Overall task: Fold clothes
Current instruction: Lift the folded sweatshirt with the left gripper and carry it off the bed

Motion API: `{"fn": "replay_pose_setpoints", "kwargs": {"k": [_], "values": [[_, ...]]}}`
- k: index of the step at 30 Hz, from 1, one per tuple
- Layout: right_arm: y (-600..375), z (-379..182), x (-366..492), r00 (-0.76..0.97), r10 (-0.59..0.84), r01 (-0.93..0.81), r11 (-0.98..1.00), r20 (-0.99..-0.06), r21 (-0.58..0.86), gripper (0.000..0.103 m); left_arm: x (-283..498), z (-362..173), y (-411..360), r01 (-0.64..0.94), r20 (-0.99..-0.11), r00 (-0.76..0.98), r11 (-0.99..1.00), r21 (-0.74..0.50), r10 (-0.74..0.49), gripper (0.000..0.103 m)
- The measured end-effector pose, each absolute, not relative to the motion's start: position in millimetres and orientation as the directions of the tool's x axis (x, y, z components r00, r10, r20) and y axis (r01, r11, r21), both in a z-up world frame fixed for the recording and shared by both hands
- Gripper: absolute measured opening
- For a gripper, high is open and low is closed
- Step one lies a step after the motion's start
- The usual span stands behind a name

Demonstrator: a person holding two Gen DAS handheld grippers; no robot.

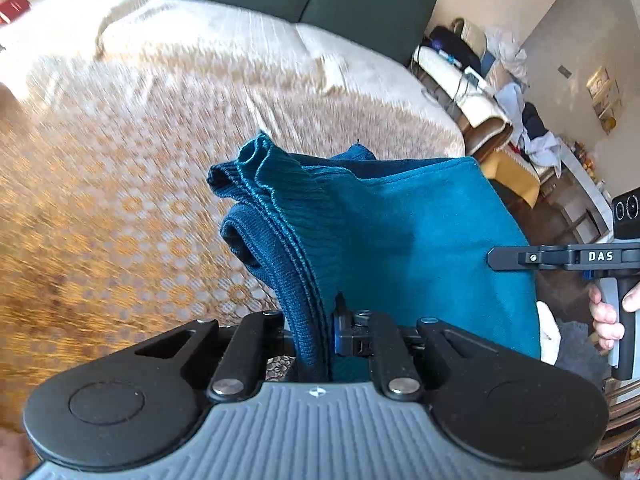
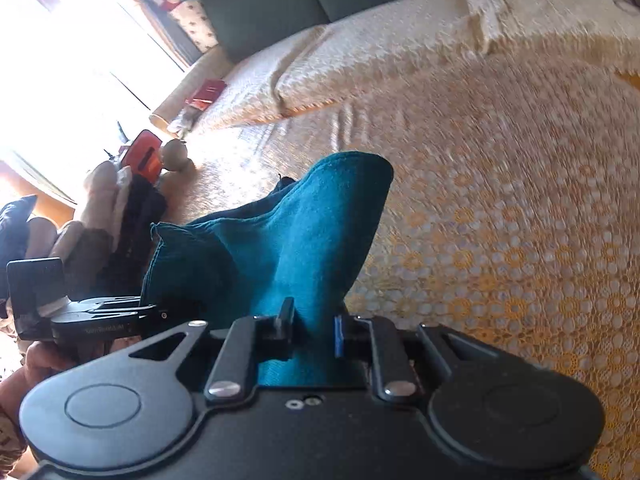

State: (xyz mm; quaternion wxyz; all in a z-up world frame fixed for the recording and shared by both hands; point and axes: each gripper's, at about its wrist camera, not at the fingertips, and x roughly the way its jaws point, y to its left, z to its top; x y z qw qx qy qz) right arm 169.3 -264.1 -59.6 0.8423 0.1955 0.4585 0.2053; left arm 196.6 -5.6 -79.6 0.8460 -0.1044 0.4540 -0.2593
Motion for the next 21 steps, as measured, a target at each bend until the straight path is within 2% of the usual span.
{"fn": "replay_pose_setpoints", "kwargs": {"k": [10, 15, 21], "values": [[-183, 68, 166, 0.524, 0.636, -0.418, 0.771, -0.566, 0.481, 0.103, 147, 67, 83, 0.291, -0.676, 0.603, 0.906, -0.308, -0.424, 0.012], [-107, 132, 178, 0.453, 0.762, -0.538, 0.647, -0.462, 0.540, 0.103, 122, 153, 160, 0.189, -0.692, 0.668, 0.962, -0.197, -0.273, 0.012], [14, 188, 188, 0.363, 0.848, -0.658, 0.527, -0.387, 0.538, 0.103, 91, 243, 260, 0.040, -0.697, 0.715, 0.998, -0.049, -0.063, 0.012]]}}
